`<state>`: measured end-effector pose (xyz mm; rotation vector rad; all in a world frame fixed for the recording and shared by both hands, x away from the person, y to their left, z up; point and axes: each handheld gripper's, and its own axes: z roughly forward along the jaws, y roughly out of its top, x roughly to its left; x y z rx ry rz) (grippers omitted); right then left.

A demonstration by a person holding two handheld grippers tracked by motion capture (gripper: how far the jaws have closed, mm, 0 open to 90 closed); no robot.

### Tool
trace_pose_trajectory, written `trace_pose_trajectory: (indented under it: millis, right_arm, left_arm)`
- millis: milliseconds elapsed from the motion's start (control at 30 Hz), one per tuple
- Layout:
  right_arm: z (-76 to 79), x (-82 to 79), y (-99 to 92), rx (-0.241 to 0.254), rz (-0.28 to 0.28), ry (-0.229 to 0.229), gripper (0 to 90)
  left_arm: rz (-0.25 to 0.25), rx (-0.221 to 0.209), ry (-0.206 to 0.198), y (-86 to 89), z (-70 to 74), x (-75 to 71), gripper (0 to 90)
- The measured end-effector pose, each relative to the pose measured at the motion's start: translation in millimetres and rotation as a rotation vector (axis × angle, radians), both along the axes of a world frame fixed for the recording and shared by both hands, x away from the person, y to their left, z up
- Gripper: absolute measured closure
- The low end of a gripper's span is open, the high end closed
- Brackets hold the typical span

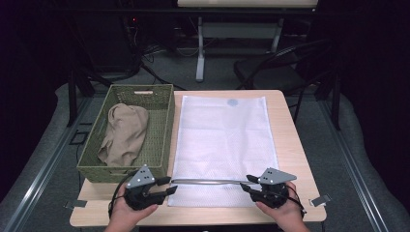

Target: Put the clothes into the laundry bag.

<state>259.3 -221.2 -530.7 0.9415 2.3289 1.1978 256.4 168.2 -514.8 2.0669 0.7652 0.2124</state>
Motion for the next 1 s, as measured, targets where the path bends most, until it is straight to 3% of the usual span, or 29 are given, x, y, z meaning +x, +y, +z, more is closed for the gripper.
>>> trace_pose_trajectory:
  millis: [133, 167, 267, 333, 500, 633, 833, 967, 1000]
  right_arm:
    - [-5.1, 3.9, 1.8, 0.021, -0.003, -0.007, 59.3]
    - [-7.8, 4.9, 3.5, 0.014, 0.015, -0.007, 58.6]
    - [-13.1, 6.5, 6.0, -0.011, 0.030, 0.014, 57.2]
    - [-15.7, 7.3, 7.2, -0.024, 0.032, 0.029, 56.8]
    - [-18.5, 6.7, 8.2, -0.052, 0.036, 0.041, 54.0]
    - [-19.4, 6.7, 8.7, -0.045, 0.027, 0.039, 53.4]
    - [-20.1, 5.3, 9.3, -0.050, 0.030, 0.035, 51.0]
    - [-20.6, 3.8, 7.9, -0.035, 0.032, 0.025, 48.8]
    - [-20.7, 3.5, 7.7, -0.034, 0.031, 0.025, 48.8]
  left_arm:
    - [-0.012, -0.011, 0.003, -9.1, -4.5, -2.3, 55.7]
    - [-0.015, 0.015, -0.018, -11.7, -8.2, -1.3, 55.7]
    - [0.000, -0.011, 0.016, -10.1, -14.9, 1.7, 55.7]
    - [0.007, 0.010, 0.013, -8.5, -18.7, 3.9, 55.0]
    - [0.024, 0.009, 0.030, -8.0, -20.3, 6.7, 52.4]
    - [0.027, 0.013, 0.023, -9.6, -17.6, 5.4, 52.3]
    - [0.018, -0.029, 0.009, -13.9, -7.1, 2.7, 48.4]
    - [0.040, -0.093, 0.017, -13.7, 6.2, 4.1, 42.7]
    - [0.022, -0.106, 0.000, -13.2, 11.0, 5.8, 42.7]
